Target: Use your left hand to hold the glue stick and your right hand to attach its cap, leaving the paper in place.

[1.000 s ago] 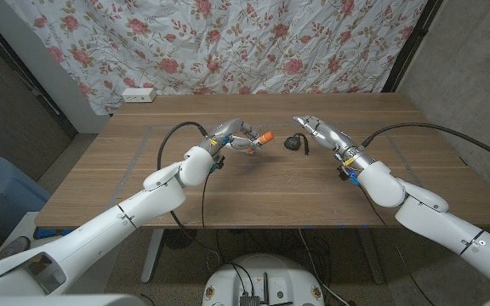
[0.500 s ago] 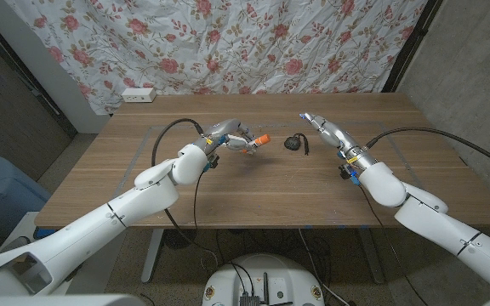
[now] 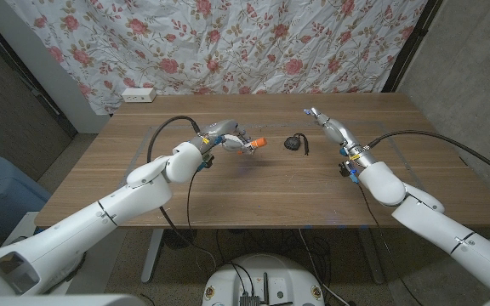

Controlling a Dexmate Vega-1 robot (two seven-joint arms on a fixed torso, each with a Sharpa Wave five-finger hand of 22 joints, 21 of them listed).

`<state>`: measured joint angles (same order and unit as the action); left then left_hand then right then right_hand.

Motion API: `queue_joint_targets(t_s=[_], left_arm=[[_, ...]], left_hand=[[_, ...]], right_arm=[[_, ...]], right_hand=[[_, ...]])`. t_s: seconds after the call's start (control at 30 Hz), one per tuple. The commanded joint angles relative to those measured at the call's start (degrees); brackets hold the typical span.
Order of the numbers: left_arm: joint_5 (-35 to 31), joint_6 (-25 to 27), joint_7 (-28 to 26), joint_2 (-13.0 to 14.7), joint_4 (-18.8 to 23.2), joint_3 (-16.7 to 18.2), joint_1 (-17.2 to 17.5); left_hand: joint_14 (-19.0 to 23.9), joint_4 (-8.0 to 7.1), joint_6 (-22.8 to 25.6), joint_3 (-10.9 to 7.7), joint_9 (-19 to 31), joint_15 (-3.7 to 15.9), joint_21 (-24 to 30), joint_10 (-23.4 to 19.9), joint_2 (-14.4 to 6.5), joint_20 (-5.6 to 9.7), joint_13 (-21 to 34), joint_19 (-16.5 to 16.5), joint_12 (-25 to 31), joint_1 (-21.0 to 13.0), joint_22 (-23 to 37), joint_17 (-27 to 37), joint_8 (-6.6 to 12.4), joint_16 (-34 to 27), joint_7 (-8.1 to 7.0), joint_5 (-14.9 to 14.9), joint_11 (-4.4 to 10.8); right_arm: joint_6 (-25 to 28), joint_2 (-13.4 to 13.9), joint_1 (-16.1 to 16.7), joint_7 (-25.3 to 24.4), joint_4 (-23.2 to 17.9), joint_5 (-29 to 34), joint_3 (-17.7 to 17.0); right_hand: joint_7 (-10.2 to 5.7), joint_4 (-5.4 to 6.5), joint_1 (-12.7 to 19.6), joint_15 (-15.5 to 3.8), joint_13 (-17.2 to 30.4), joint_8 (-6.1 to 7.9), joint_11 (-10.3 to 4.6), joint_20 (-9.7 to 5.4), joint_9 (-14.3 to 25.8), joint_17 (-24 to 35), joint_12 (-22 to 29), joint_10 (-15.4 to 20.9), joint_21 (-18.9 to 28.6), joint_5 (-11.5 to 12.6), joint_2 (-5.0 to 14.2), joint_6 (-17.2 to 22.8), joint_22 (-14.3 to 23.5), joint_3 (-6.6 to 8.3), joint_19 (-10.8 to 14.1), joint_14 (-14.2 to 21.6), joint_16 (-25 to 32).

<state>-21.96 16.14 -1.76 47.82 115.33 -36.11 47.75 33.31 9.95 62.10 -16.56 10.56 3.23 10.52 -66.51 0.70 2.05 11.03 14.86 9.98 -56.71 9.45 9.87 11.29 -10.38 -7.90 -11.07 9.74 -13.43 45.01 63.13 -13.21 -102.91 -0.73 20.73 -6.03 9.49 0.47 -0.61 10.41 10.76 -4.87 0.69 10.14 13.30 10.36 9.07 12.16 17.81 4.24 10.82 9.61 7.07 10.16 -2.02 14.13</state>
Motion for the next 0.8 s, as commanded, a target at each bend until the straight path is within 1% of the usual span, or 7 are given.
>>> queue_joint_targets(t_s=[0.03, 0.3, 0.43, 0.57, 0.63, 0.7, 0.8], left_arm=[[-1.66, -0.79, 2.98, 1.2, -0.25, -0.33, -1.25], [-3.11, -2.35, 5.12, 2.02, -0.84, -0.72, -2.24], [-3.68, -2.43, 5.57, 2.37, -0.94, -0.59, -1.98], [-4.94, -2.64, 6.14, 2.95, -0.88, -0.75, -1.97], [-5.44, -2.83, 6.71, 3.21, -0.81, -0.84, -2.06], [-5.76, -2.59, 7.77, 3.42, -0.59, -0.92, -2.21], [-6.5, -2.14, 9.18, 3.69, -0.42, -1.18, -2.45]], left_hand=[[-0.25, -0.5, 1.23, -0.23, 1.17, 8.84, -0.07, -2.48, -2.82, 0.75, 0.32, -0.28, 0.57, -1.28, 0.24, 0.03, 0.25, 0.16, -1.59, -0.23, 3.15], [-0.49, -0.52, 1.18, -0.22, 1.2, 8.81, -0.07, -2.1, -2.92, 0.73, 0.35, -0.45, 0.62, -1.29, 0.23, 0.03, 0.35, 0.15, -1.36, -0.26, 3.16], [-0.58, -0.53, 1.29, -0.24, 1.21, 8.82, -0.04, -2.01, -3.02, 0.7, 0.37, -0.48, 0.67, -1.32, 0.23, 0.03, 0.45, 0.12, -1.51, -0.28, 3.17], [-0.66, -0.51, 1.38, -0.25, 1.22, 8.84, -0.01, -1.97, -3.07, 0.74, 0.39, -0.46, 0.72, -1.37, 0.22, 0.03, 0.53, 0.11, -1.42, -0.3, 3.17], [-0.7, -0.5, 1.51, -0.28, 1.22, 8.87, 0.01, -1.97, -3.13, 0.75, 0.4, -0.45, 0.77, -1.42, 0.22, 0.03, 0.61, 0.1, -1.52, -0.32, 3.16], [-0.72, -0.49, 1.52, -0.28, 1.22, 8.87, 0.04, -1.98, -3.16, 0.75, 0.42, -0.42, 0.81, -1.44, 0.22, 0.04, 0.64, 0.08, -1.49, -0.33, 3.17], [-0.78, -0.46, 1.46, -0.28, 1.22, 8.87, 0.04, -1.93, -3.17, 0.77, 0.43, -0.44, 0.84, -1.49, 0.21, 0.03, 0.64, 0.07, -1.53, -0.34, 3.17]], right_arm=[[-4.95, -3.11, -1.13, 3.2, 4.94, -9.55, -0.73], [-5.08, -3.78, -1.69, 3.56, 6.44, -12.2, -1.31], [-5.29, -4.42, -1.87, 3.63, 7.43, -13.68, -1.48], [-5.45, -4.8, -2.01, 4.06, 8.18, -15.48, -1.79], [-5.77, -5.3, -2.07, 3.86, 8.81, -16.13, -1.92], [-5.82, -5.04, -2.17, 4.14, 9.18, -16.21, -1.91], [-5.74, -5.43, -2.06, 3.98, 9.58, -17.32, -2.17]], right_hand=[[0.53, 0.12, 0.35, 0.07, -0.01, -0.33, 1.09, -0.25, -0.06, 0.06, -0.04, -0.14, -0.06, 0.44, 4.62, -0.4, 0.04, 0.36, 0.82, 0.55, 0.19], [1.16, 0.06, 0.41, 0.05, -0.02, -0.68, 1.59, -0.5, -0.05, -0.15, -0.08, -0.82, -0.29, 0.49, 4.51, -1.77, 0.02, 0.57, 1.06, 1.65, 0.32], [1.83, -0.01, 0.47, 0.04, -0.03, -0.87, 2.07, -0.43, -0.05, -0.29, -0.12, -1.3, -0.42, 0.53, 4.42, -2.79, 0.02, 0.7, 1.15, 2.24, 0.36], [1.91, -0.06, 0.52, -0.36, -0.04, -0.87, 2.34, -0.57, -0.05, -0.4, 0.04, -1.21, -0.5, 0.55, 4.36, -3.44, 0.02, 0.82, 1.29, 2.88, 0.43], [2.39, -0.09, 0.55, -0.52, -0.04, -0.75, 2.78, -1.0, -0.05, -0.48, 0.23, -0.9, -0.57, 0.58, 4.31, -3.62, 0.02, 0.91, 1.43, 3.3, 0.45], [2.42, -0.1, 0.56, -0.66, -0.05, -0.64, 2.96, -1.63, -0.05, -0.54, 0.3, -0.79, -0.55, 0.59, 4.28, -3.61, 0.01, 0.97, 1.71, 3.57, 0.45], [2.56, -0.11, 0.57, -0.72, -0.05, -0.44, 3.05, -1.86, -0.04, -0.58, 0.45, -0.43, -0.6, 0.61, 4.28, -3.3, 0.0, 1.04, 1.76, 3.69, 0.4]])
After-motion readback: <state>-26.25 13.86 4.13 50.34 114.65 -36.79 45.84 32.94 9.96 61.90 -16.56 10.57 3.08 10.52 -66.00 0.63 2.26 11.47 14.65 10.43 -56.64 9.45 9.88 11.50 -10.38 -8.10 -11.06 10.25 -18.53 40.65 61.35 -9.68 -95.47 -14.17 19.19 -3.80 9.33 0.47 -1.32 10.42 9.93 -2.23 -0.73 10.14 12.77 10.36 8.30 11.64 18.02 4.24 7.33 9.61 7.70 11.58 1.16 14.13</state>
